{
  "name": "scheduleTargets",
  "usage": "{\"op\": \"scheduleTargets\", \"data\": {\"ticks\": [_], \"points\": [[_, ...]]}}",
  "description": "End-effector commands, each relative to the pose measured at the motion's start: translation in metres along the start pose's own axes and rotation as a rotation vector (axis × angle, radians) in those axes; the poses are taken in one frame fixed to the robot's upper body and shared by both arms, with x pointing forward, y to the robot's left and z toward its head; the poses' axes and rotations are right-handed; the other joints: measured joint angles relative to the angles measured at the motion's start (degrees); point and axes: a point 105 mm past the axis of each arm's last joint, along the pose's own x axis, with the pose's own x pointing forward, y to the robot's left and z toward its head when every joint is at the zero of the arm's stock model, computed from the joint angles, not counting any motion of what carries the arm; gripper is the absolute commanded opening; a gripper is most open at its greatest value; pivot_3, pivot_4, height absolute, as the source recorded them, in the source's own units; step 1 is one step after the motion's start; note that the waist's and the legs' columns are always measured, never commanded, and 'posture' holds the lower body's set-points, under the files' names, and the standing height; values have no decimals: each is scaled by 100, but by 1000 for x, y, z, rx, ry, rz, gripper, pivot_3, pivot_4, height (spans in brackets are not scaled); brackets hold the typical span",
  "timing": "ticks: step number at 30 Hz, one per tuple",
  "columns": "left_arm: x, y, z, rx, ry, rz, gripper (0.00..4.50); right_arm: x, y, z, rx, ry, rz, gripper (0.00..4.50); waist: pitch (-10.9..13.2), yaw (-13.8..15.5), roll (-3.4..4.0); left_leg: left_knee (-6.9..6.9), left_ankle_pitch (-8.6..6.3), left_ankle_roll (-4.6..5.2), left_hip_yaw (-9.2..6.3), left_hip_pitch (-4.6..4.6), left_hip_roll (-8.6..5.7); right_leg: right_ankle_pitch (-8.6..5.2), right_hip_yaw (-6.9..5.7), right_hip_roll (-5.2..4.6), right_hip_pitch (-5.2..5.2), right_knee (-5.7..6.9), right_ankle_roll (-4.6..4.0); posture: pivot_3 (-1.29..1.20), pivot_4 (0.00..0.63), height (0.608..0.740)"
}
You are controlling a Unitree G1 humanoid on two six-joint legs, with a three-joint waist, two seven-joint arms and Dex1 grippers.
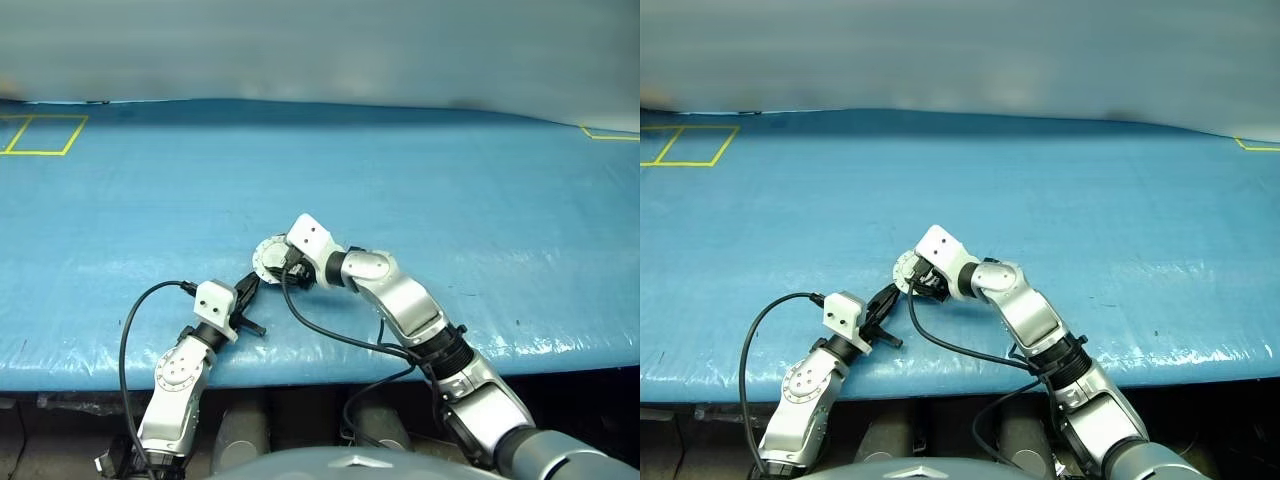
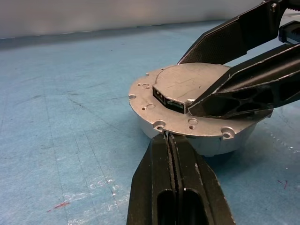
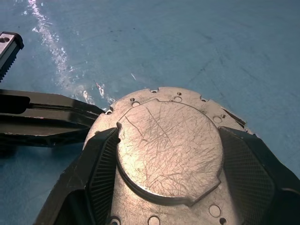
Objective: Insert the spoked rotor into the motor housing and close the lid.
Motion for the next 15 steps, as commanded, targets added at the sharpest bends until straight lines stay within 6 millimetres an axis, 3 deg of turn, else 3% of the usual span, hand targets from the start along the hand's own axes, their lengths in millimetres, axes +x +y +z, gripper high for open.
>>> {"op": "scheduleTargets", "data": {"ticks": [1, 7, 15], "points": [[1, -1, 9, 8, -43, -6, 0, -2, -6, 7, 34, -12, 1, 3013, 0, 1, 0, 0, 0, 0, 0, 1, 0, 0, -1, 0, 1, 0, 0, 0, 150, 740], [-2, 1, 8, 11, -35, -3, 0, -3, -6, 18, 101, -8, 13, 3013, 0, 0, 0, 2, 0, -1, -1, 3, 0, 3, -3, 0, 6, 0, -5, 0, 150, 740], [-2, -2, 6, 2, -31, -5, 0, -5, -6, 25, -22, 20, 38, 3013, 0, 13, 0, 3, 0, -1, -1, 4, 0, 10, -6, 0, 9, -1, -18, 0, 150, 740]]}}
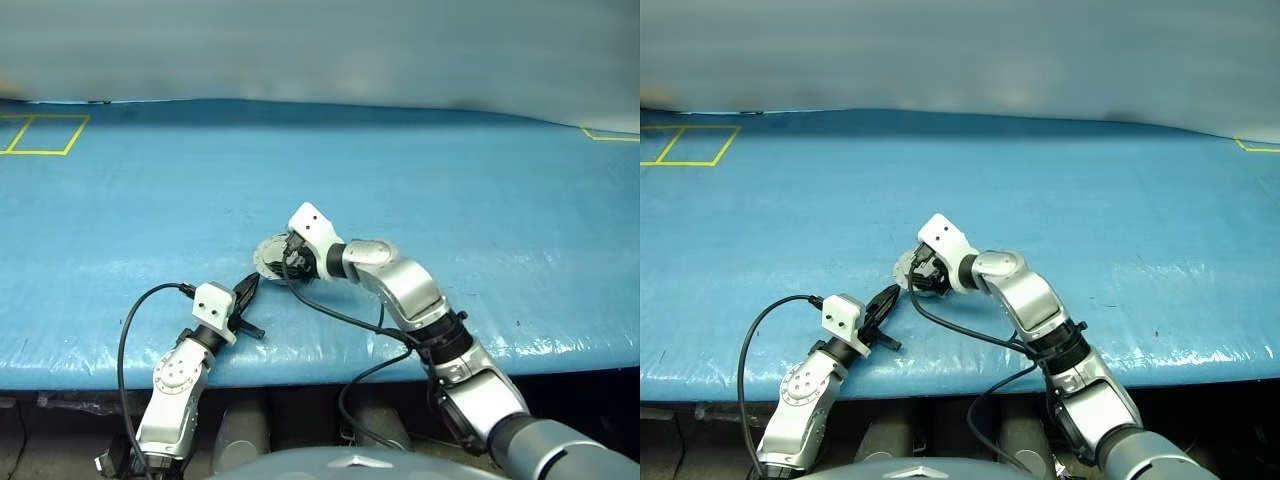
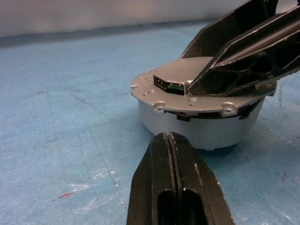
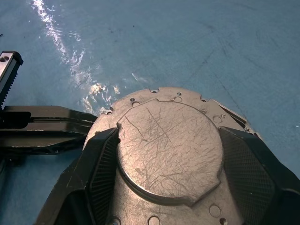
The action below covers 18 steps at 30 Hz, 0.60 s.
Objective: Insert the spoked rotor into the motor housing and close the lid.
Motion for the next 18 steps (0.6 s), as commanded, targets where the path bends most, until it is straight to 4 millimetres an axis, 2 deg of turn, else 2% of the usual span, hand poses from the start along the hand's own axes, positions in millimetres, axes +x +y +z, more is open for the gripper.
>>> {"op": "scheduleTargets", "data": {"ticks": [1, 8, 18], "points": [[1, -2, 9, 5, -39, -8, 0, -4, 3, 18, -122, -44, 13, 3013, 0, 4, 0, 0, 0, 0, 0, 0, 0, 0, 0, 0, 0, 0, 1, 0, 150, 740], [0, -4, 8, 0, -37, -12, 0, -4, 1, 15, -180, -73, 39, 3013, 0, 9, 0, 0, 0, 0, 2, 0, 0, -1, -1, 0, 0, -1, 2, 0, 150, 740], [0, -6, 8, -3, -35, -27, 0, -3, -6, 9, -162, -96, 83, 3013, 0, 10, 0, 1, 0, 0, 4, 0, 0, -1, -1, 0, 0, 0, 2, 0, 150, 740]]}}
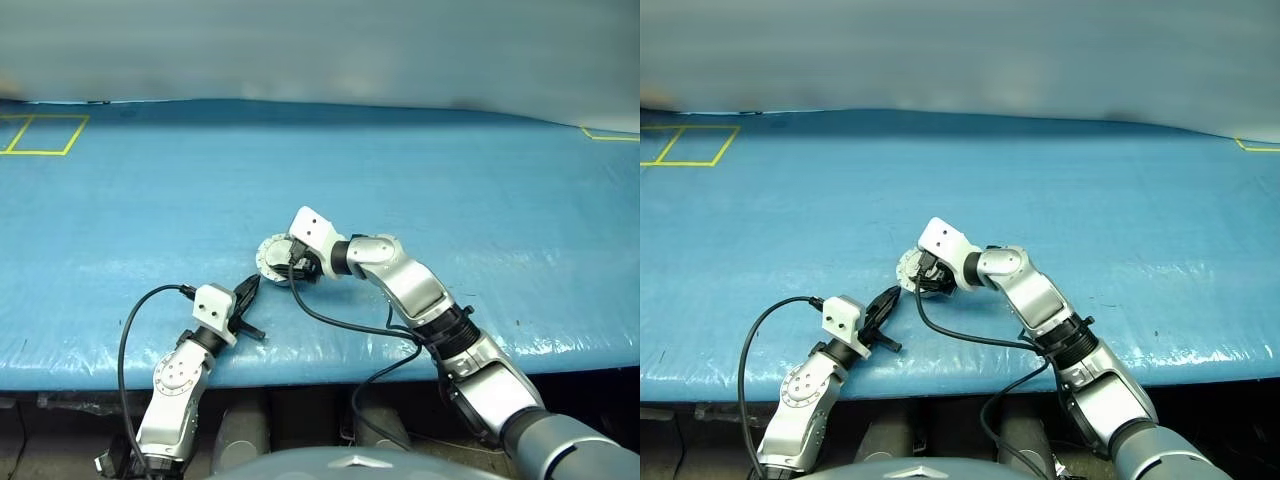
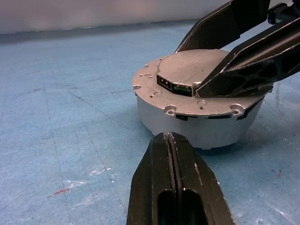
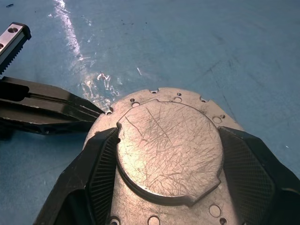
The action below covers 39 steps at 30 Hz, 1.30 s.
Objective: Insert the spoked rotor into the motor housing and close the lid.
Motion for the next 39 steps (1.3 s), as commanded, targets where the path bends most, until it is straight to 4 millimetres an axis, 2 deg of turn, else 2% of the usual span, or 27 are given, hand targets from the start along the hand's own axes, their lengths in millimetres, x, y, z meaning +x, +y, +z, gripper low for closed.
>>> {"op": "scheduleTargets", "data": {"ticks": [1, 5, 13, 25, 32, 39], "points": [[1, -4, 9, 7, -38, -18, 0, -2, -3, 13, 5, -67, 23, 3013, 0, 0, 0, 0, 0, 0, 0, 0, 0, 0, 0, 0, 0, 0, 0, 0, 150, 740], [1, -4, 9, 6, -37, -20, 0, -1, -8, 12, 55, -38, 26, 3013, 0, 0, 0, 0, 0, 0, 1, 2, 0, 1, 0, 0, 1, 1, -2, 0, 150, 740], [0, -5, 8, 4, -32, -18, 0, -5, -8, 18, -124, -31, 65, 3013, 0, 9, 1, 1, 0, -1, -1, 5, 0, 1, -2, 0, 7, -1, -2, 0, 150, 740], [0, -5, 8, 8, -34, -25, 0, -7, -13, 6, -53, -42, 96, 3013, 0, 16, 1, 1, 0, -1, -1, 15, 0, 1, -4, 0, 19, -2, -2, 0, 150, 740], [1, -6, 9, 7, -38, -31, 0, -11, -19, 7, -173, -30, 128, 3013, 1, 17, 2, 2, 0, -1, -1, 20, 0, -1, -3, 0, 22, -2, 0, 0, 150, 740], [1, -8, 8, 1, -39, -28, 0, -10, -18, -2, -121, -32, 153, 3013, 2, 15, 3, -1, 0, -1, 0, 24, 0, 0, -3, 0, 26, -2, -2, 0, 150, 740]]}}
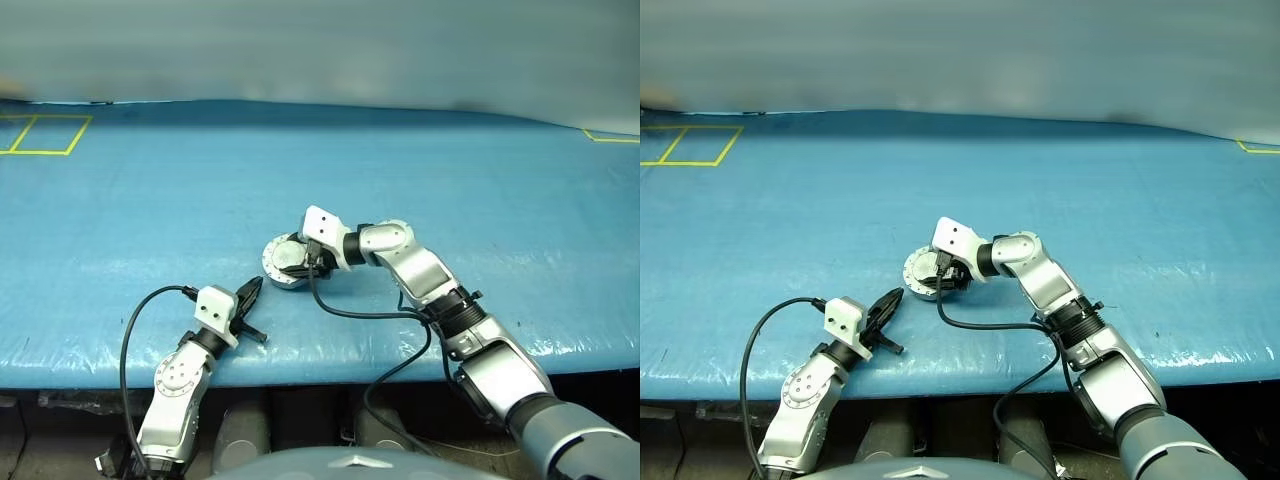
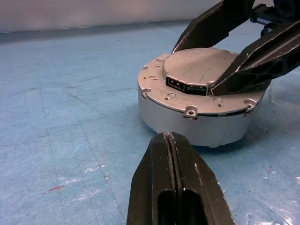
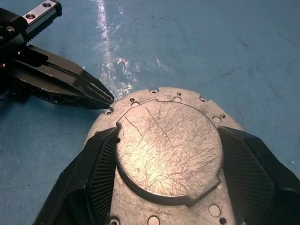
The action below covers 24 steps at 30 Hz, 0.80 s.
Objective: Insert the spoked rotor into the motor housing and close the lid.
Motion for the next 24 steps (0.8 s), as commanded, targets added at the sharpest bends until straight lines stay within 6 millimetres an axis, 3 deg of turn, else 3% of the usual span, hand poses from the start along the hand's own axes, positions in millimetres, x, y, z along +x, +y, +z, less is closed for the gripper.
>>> {"op": "scheduleTargets", "data": {"ticks": [1, 10, 24], "points": [[1, -4, 10, 7, -44, -11, 0, -2, -4, 6, 11, -31, -4, 3013, 0, 0, 0, 0, 0, 0, 0, 1, 0, 0, 0, 0, 1, 0, 0, 0, 150, 740], [2, -3, 11, 9, -47, -11, 0, -1, -2, 2, 111, -63, -14, 3013, 0, 0, 0, 0, 0, 0, 1, 9, 1, -1, 1, 0, 7, 2, 0, 0, 150, 740], [2, -2, 12, 9, -49, -4, 0, -3, -5, -1, -5, -128, -89, 3013, 0, 1, 0, 1, 0, 0, 2, 9, 1, -7, 2, 0, 8, 2, 10, 0, 150, 740]]}}
